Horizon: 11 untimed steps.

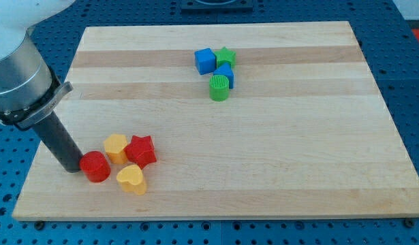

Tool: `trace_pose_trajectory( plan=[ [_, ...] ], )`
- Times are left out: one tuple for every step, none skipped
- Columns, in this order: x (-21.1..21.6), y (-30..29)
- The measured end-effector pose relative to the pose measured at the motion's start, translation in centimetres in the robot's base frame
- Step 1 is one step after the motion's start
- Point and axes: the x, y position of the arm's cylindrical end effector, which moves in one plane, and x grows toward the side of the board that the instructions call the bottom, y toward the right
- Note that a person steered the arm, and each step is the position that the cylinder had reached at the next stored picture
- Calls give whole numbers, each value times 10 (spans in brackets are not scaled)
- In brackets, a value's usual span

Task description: Push the red circle into the red star and yellow hexagon

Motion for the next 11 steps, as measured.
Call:
trace_pose_trajectory(
  plan=[
    [1,0],
    [22,0],
    [34,1],
    [35,10],
    [30,12],
    [28,19],
    [20,24],
    [17,29],
    [15,44],
    [12,45],
    [12,32]
  ],
)
